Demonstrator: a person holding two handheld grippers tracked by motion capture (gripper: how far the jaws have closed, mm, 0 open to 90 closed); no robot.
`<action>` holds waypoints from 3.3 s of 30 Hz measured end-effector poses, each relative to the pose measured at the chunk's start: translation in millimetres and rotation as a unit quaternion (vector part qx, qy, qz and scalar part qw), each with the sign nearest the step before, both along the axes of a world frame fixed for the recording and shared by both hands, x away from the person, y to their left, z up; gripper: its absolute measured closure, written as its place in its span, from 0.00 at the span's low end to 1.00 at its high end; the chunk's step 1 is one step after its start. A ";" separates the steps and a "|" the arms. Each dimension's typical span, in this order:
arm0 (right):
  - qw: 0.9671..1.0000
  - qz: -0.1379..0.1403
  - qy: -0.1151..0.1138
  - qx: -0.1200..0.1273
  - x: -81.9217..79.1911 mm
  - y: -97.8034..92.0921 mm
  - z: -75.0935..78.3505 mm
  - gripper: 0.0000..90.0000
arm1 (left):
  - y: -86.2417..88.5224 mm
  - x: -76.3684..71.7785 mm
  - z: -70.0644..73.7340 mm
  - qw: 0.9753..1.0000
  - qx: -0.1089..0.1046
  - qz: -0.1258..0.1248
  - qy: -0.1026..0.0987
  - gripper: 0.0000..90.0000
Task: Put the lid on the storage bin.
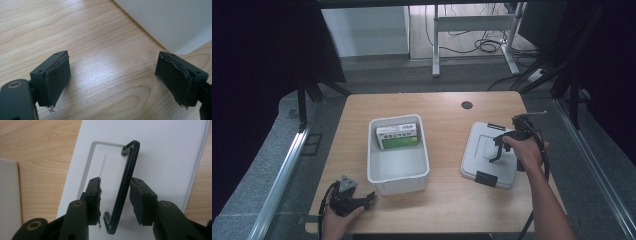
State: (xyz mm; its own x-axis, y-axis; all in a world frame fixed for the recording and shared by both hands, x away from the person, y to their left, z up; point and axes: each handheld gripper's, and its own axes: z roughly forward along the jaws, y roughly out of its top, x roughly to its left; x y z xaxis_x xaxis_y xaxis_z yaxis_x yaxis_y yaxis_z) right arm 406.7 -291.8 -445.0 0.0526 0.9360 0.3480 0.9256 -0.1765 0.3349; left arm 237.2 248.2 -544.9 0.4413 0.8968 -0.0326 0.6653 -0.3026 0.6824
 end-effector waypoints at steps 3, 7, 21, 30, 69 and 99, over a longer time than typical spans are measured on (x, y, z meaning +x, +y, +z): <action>1.000 -0.008 0.012 0.003 2.4 -0.6 -1.8 0.74 | 0.0 0.0 0.0 1.000 0.000 0.000 0.000 0.14; 1.000 -0.019 0.023 0.006 4.5 -2.0 -6.0 0.78 | 0.0 0.0 0.0 1.000 0.000 0.000 0.000 0.14; 0.995 -0.059 0.072 0.041 10.6 -4.0 -18.5 0.92 | 0.0 0.0 0.0 1.000 0.000 0.000 0.000 0.14; 0.991 -0.086 0.082 0.066 10.4 -7.7 -18.9 0.94 | 0.0 0.0 0.0 1.000 0.000 0.000 0.000 0.14; 0.995 -0.063 0.044 0.065 3.1 0.7 32.6 0.94 | -0.1 0.0 0.0 1.000 0.000 0.000 0.000 0.14; 0.998 -0.014 -0.005 0.063 -9.5 21.7 106.2 0.94 | 0.0 0.1 0.0 1.000 0.000 0.000 -0.001 0.14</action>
State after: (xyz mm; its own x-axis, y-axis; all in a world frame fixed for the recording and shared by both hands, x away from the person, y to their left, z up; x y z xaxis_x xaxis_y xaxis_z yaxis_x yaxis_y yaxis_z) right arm 397.1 -270.1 -338.9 0.0748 0.8827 0.4640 0.9164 -0.2443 0.3172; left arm 237.3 248.2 -544.9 0.4408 0.8970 -0.0323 0.6647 -0.3021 0.6833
